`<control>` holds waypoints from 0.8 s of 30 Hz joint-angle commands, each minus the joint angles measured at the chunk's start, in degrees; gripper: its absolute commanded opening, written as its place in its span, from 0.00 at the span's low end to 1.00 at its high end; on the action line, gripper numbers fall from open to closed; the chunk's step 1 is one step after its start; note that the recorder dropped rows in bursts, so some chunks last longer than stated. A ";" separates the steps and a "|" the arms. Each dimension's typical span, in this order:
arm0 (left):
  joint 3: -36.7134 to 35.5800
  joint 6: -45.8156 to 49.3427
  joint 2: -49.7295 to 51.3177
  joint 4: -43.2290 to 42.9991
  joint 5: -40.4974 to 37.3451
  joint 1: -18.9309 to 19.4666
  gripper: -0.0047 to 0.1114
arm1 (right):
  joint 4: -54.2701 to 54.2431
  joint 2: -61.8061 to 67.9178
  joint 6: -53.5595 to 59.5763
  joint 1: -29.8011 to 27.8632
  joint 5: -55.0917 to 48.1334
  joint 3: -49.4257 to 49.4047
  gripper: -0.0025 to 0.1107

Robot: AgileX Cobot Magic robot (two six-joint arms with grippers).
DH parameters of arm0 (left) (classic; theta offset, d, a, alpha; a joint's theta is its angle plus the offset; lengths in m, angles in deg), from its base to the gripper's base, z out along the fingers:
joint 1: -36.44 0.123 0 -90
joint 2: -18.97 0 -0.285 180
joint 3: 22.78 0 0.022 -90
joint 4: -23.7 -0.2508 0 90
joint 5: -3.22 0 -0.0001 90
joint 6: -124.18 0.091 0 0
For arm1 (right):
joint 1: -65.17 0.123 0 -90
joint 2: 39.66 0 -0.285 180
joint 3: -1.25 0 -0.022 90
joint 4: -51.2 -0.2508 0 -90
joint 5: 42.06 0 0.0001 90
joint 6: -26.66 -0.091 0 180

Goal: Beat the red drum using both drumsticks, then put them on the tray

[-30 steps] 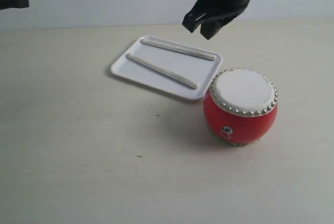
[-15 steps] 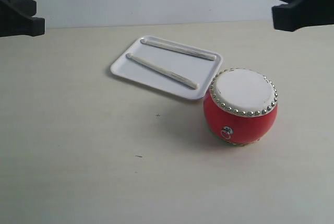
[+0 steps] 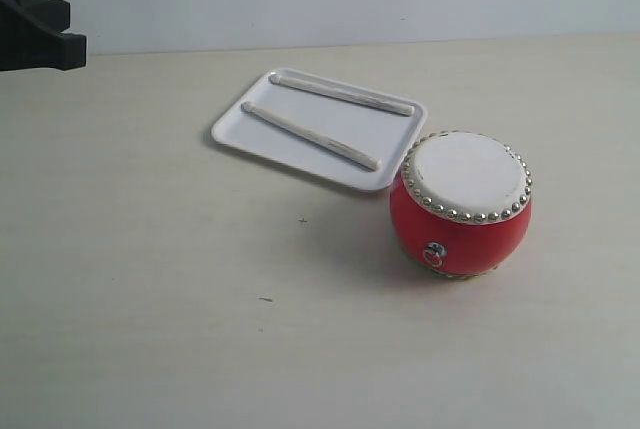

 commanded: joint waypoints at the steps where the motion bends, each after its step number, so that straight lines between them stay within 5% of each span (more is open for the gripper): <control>1: -0.31 0.46 -0.36 0.57 0.45 -0.28 0.04 | -0.01 -1.56 0.03 -0.34 0.07 -0.26 0.02; 21: -0.31 0.16 -0.24 0.57 -0.47 -0.28 0.04 | -0.13 -1.79 0.03 -0.34 0.06 -0.26 0.02; 24: -0.31 -8.70 -0.24 0.57 -0.05 -0.28 0.04 | -0.13 -1.79 0.03 -0.34 0.06 -0.26 0.02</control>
